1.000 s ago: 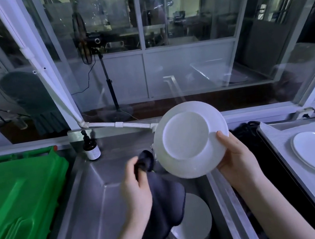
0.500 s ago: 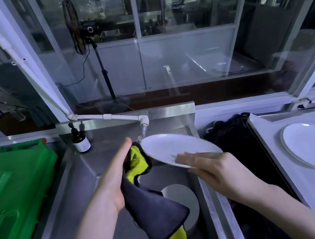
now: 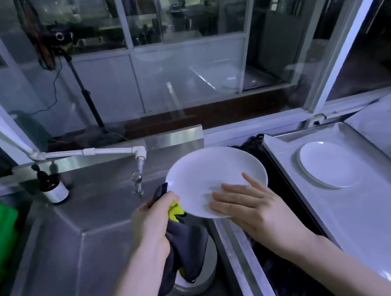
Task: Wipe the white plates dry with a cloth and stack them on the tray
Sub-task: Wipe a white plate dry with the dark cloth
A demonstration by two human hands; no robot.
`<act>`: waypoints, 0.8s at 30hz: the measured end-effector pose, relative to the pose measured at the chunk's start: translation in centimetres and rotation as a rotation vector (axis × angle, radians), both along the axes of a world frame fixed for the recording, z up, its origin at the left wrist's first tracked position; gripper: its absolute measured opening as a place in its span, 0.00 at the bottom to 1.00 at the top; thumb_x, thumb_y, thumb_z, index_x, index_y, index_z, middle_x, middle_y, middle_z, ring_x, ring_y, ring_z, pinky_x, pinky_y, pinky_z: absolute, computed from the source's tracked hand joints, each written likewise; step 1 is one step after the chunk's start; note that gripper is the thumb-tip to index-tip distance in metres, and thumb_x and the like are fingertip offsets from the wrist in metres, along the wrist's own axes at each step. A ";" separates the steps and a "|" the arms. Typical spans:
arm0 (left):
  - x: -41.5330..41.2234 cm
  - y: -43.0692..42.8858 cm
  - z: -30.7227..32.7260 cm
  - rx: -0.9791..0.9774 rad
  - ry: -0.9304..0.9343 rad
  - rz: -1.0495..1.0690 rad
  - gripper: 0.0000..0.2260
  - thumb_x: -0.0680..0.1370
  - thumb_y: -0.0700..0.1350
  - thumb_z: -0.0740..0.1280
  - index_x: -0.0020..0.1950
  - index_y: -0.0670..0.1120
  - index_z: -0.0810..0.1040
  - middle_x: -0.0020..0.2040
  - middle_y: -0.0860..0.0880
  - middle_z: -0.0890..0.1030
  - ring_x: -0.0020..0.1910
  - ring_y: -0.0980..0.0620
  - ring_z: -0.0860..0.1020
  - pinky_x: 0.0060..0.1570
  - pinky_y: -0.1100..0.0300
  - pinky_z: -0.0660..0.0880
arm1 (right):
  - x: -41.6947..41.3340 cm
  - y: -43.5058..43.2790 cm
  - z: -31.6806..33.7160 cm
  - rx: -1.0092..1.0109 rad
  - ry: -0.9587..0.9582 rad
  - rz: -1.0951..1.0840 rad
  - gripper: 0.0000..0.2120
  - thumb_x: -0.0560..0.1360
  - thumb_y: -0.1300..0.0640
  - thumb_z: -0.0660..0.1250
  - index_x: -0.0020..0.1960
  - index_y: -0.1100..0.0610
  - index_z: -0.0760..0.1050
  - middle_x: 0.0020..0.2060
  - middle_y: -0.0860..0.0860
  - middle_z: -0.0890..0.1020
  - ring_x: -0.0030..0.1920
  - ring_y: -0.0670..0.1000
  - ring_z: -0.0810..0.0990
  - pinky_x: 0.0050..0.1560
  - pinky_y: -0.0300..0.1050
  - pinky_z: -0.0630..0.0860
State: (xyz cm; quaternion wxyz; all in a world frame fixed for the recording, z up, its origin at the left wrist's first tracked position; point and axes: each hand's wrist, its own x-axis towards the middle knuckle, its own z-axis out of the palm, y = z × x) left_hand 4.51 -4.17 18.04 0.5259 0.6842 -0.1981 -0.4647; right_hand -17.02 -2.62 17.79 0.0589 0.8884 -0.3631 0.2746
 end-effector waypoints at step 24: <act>-14.0 -5.6 -1.9 -0.271 0.090 -0.441 0.05 0.71 0.38 0.74 0.41 0.49 0.84 0.36 0.55 0.85 0.33 0.61 0.81 0.34 0.69 0.74 | -16.2 0.0 0.1 0.760 -1.496 -0.664 0.17 0.73 0.73 0.67 0.54 0.56 0.85 0.50 0.55 0.87 0.47 0.53 0.84 0.45 0.44 0.81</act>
